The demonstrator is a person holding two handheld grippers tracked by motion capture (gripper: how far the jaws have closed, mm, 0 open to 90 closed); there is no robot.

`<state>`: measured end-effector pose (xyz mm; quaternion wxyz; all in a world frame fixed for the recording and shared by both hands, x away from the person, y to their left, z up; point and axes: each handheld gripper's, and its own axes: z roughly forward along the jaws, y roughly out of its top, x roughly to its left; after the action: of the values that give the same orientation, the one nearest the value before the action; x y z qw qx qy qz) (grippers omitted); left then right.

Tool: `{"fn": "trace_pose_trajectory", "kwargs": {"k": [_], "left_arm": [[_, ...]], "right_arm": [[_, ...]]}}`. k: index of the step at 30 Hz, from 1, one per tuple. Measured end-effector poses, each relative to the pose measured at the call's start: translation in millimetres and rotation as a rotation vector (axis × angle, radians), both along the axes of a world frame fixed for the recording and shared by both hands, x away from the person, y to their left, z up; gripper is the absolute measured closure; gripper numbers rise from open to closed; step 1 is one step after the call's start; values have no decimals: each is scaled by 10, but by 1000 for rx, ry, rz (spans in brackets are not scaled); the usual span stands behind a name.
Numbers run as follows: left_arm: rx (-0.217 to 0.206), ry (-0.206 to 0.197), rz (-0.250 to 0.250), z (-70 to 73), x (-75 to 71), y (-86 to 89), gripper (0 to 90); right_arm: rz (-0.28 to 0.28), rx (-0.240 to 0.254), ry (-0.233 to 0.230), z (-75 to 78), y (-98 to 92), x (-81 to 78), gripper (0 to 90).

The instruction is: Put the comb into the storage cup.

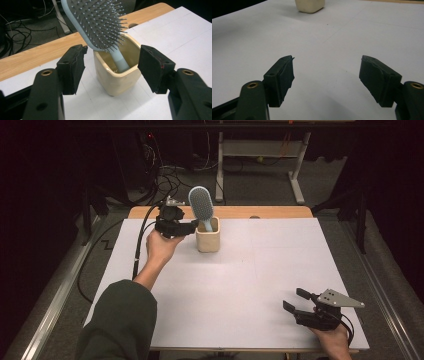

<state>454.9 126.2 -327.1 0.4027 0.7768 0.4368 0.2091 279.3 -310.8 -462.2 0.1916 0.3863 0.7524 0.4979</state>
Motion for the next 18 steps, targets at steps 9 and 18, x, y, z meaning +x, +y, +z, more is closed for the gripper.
{"fn": "trace_pose_trajectory", "kwargs": {"k": [9,18], "left_arm": [[0,-18,-11,24,-66,16,381],[-5,-22,-17,39,-120,61,381]], "right_arm": [[-1,1,1,0,0,1,283],[-1,-1,4,-1,3,2,283]]}}
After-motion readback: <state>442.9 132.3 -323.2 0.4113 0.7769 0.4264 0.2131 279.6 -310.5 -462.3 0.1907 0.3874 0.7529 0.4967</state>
